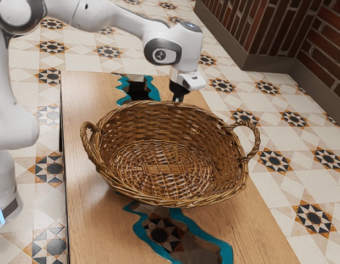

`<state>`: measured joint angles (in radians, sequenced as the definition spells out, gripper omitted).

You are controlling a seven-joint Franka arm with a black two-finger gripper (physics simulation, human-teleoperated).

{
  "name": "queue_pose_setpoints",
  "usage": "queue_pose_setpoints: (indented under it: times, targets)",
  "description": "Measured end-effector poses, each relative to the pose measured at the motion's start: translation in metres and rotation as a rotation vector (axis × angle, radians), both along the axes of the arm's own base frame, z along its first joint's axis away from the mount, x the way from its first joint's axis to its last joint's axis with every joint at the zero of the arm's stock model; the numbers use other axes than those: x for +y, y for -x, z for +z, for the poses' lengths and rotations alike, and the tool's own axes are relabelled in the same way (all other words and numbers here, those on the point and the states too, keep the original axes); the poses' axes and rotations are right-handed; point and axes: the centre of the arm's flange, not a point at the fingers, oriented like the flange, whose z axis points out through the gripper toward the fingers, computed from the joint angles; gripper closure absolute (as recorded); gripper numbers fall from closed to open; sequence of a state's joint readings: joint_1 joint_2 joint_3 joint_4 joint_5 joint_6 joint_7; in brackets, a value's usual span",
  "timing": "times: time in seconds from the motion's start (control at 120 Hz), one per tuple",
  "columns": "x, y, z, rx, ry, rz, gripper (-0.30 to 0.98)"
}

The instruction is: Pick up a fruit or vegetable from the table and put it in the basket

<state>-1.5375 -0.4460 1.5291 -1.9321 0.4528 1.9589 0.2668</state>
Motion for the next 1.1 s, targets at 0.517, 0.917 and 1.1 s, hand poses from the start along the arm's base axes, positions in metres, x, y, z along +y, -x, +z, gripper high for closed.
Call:
queue_pose_setpoints:
  times: [0.517, 0.917, 1.1]
  targets:
    - [0.009, -0.007, -0.022, 0.015, 0.014, -0.012, 0.00]
    - [0.006, -0.023, -0.046, 0.023, 0.021, -0.036, 0.00]
    - [0.001, -0.025, -0.049, 0.018, 0.019, -0.043, 0.00]
